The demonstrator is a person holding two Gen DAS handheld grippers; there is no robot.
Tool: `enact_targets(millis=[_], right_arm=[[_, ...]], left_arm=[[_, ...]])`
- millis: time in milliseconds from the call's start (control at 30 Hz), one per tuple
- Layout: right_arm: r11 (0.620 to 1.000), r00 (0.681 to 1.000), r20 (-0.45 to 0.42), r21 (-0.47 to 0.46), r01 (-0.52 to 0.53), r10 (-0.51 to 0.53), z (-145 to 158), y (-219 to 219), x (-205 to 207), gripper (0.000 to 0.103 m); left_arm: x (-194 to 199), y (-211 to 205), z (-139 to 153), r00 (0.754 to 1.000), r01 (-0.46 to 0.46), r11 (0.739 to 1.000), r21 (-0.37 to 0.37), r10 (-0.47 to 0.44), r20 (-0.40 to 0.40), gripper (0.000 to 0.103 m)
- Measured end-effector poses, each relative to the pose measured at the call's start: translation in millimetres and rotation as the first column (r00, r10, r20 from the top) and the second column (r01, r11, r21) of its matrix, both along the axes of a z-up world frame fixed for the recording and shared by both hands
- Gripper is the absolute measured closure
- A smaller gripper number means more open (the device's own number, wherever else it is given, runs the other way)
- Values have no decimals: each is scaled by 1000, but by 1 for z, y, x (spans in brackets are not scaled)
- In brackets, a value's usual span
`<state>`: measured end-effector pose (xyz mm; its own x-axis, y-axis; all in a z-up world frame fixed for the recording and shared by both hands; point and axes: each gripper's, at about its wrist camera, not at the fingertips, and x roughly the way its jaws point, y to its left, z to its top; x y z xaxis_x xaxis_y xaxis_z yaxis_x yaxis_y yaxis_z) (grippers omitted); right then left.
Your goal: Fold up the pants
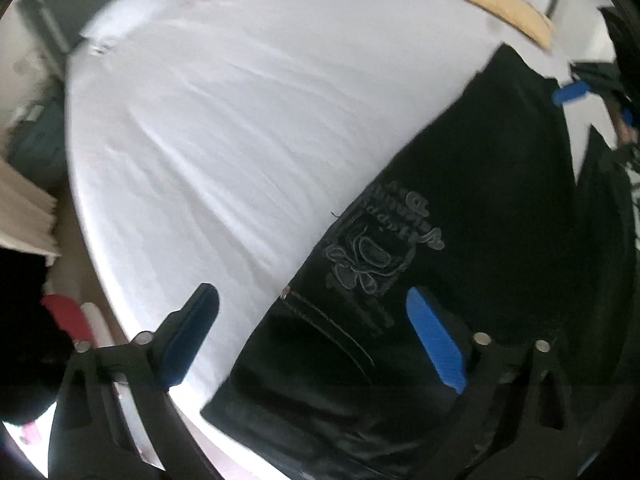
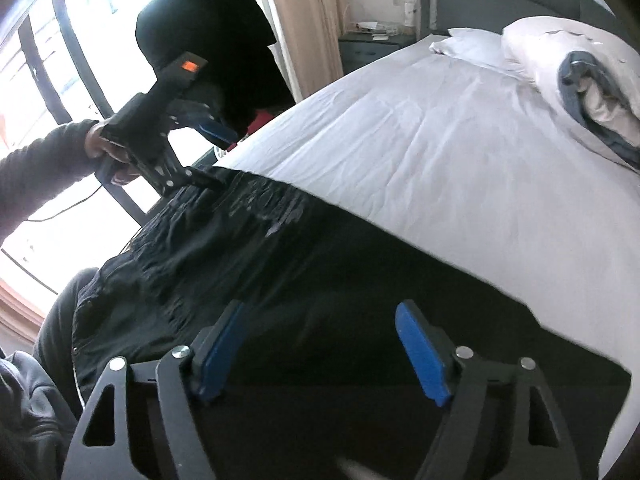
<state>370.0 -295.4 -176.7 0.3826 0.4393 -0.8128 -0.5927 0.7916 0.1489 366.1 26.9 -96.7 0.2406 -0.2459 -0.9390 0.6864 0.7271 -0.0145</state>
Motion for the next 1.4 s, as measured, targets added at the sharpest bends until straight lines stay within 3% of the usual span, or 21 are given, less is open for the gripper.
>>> enact_targets(millis=[67,100,133,200,333,433,600,800,1033,1100,1200,1300,1400], right_arm=[[999,999,-4,-13,-33,33,-8,4,12,29],[998,999,-15,-27,-50,50,-13,6,19,32],[997,998,-27,-39,-64,63,-18,7,26,34],[994,995,-50,-58,-91,88,-28,11,40,38],[989,991,-65,-83,-122,117,-38,15,58,39],[981,988,-80,-128,-143,133,-46,22,74,40],[952,977,-118,-230,-202,179,-58,37,103,54],[933,972,-127,-277,-228,200,-62,54,123,54],[875,941,-204,-355,-328,270,-74,78,128,57],[867,931,-228,-354,-351,284,-74,84,130,72],[859,922,-242,-350,-374,303,-71,89,127,84],[851,923,-236,-367,-375,305,-67,92,123,92],[869,935,-215,-355,-344,282,-58,91,119,96]], left_arm=[[18,1,-17,997,36,999,11,-35,-71,12],[24,2,-25,994,45,999,20,-43,-103,21],[30,3,-34,990,52,998,31,-48,-131,36],[38,8,-46,983,61,998,32,-55,-175,52],[52,23,-46,981,40,999,4,-39,-191,76],[43,21,-41,986,93,995,24,-88,-141,89],[26,26,-30,994,104,994,24,-103,-32,94],[-13,42,-6,989,123,992,-15,-121,81,94],[-52,41,16,972,162,987,-17,-157,172,94],[-61,40,15,972,167,986,-15,-162,172,94],[-57,39,13,974,157,987,-13,-153,167,94],[-57,33,14,975,148,989,-23,-142,172,94],[-66,32,6,975,143,989,-25,-137,173,94]])
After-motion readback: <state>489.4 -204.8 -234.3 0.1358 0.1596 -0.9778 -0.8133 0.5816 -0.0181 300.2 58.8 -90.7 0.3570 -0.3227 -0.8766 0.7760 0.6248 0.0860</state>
